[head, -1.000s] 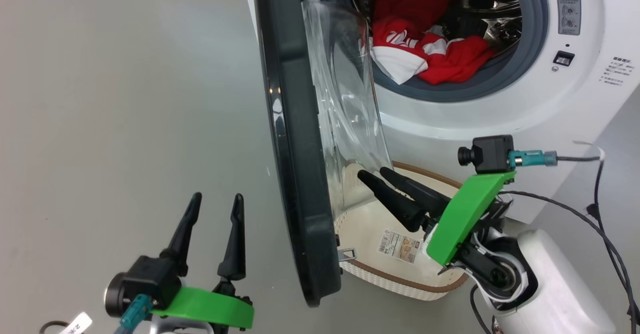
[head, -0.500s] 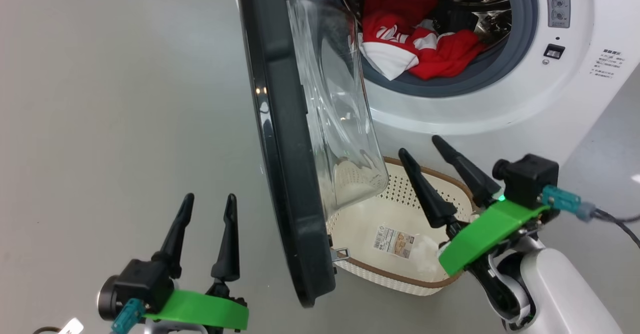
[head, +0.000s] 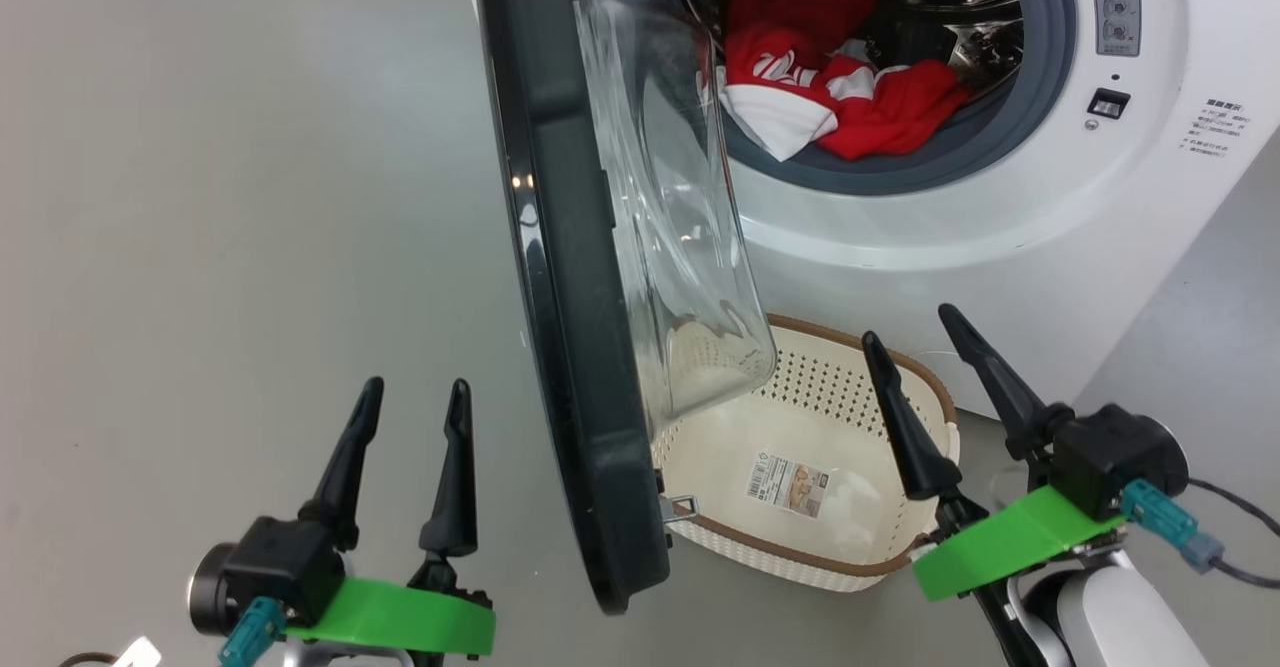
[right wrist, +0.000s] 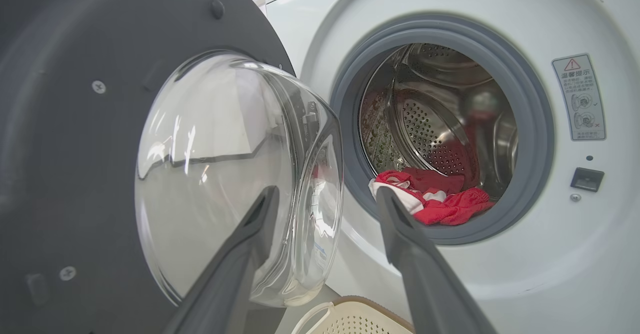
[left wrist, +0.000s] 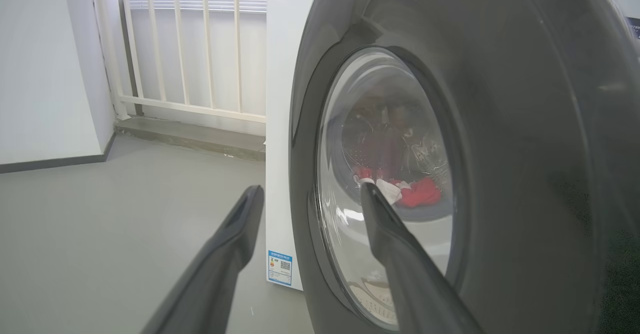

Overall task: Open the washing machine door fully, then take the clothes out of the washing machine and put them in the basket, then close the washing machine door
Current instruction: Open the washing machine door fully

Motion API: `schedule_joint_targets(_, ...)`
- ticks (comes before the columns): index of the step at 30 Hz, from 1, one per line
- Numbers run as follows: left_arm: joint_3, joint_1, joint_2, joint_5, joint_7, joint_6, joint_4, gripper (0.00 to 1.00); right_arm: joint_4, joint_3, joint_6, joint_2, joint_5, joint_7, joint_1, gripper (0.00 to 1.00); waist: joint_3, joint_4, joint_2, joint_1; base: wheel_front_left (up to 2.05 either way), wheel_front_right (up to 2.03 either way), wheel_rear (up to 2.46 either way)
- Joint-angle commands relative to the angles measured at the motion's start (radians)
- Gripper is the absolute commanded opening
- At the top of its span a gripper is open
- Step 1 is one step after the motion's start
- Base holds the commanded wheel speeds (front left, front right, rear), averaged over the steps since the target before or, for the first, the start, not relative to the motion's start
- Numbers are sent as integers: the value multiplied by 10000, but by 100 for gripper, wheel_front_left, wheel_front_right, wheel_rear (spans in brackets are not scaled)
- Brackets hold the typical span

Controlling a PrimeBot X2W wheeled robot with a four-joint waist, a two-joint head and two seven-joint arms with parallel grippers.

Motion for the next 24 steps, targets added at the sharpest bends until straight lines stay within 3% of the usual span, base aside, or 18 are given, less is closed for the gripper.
schedule_joint_targets(1, 342, -29, 140, 90, -90, -24, -300, 100, -317, 126, 65, 62, -187, -185, 63, 100, -30, -6, 0, 0, 0, 0, 0)
schedule_joint_targets(18, 304, 64, 139, 55, -90, -22, -408, 100, -167, 655, 65, 82, 267, -362, 763, 100, -93, -48, 0, 0, 0, 0, 0)
schedule_joint_targets(19, 297, 46, 139, 111, -90, -44, -461, 80, -161, 662, 65, 82, 273, -353, 751, 100, -94, -42, 0, 0, 0, 0, 0)
schedule_joint_targets(20, 315, 22, 139, 175, -90, -55, -534, 15, -158, 666, 65, 82, 268, -343, 736, 100, -100, -38, 0, 0, 0, 0, 0)
schedule_joint_targets(21, 337, -3, 147, 249, -90, -64, -615, 0, -153, 664, 65, 82, 264, -327, 725, 100, -115, -34, 0, 0, 0, 0, 0)
schedule_joint_targets(24, 433, -144, 160, 439, -90, -98, -1053, 0, -169, 589, 65, 82, 232, -279, 704, 100, -137, -3, 0, 0, 0, 0, 0)
